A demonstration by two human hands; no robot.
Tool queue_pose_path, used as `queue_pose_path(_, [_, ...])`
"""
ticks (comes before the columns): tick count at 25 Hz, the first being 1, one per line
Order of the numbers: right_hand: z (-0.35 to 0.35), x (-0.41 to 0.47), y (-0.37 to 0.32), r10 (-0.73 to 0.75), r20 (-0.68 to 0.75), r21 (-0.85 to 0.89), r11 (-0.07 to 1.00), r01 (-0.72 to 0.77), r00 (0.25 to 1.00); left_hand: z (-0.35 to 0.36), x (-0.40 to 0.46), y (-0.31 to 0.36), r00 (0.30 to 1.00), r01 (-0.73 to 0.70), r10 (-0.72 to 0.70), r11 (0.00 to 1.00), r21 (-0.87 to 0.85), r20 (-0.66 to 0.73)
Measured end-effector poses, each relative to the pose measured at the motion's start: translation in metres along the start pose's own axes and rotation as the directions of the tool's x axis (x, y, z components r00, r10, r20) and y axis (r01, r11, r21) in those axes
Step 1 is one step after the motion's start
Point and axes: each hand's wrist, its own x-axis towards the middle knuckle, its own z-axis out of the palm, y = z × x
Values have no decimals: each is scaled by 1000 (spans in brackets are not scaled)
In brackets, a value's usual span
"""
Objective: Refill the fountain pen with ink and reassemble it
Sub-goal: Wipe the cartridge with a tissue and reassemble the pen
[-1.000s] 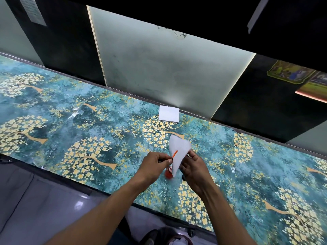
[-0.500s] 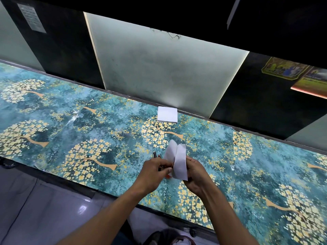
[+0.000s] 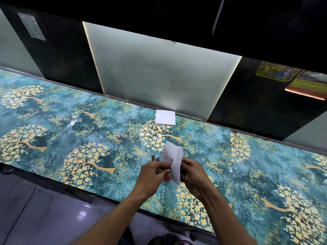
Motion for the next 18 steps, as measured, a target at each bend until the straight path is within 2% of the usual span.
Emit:
queue_pose_path(2, [1, -2, 1, -30, -17, 4, 1000, 30, 999, 0, 2, 0, 999, 7, -7, 1000, 3, 37])
queue_pose_path(6, [-2, -3, -3, 11, -55, 168, 986, -2, 998, 1, 3, 1, 999, 12, -12, 1000, -4, 33])
queue_pose_path(12, [-5, -2, 6, -21, -24, 59, 998, 23, 999, 5, 2, 1, 1000, -6, 6, 1000, -2, 3])
queue_pose_path(15, [-9, 1, 6, 25, -13, 181, 983, -22, 1000, 8, 3, 0, 999, -13, 15, 999, 51, -29])
queue_pose_path(18, [-19, 10, 3, 44, -70, 240, 970, -26, 997, 10, 7, -9, 997, 61, -61, 998, 3, -46])
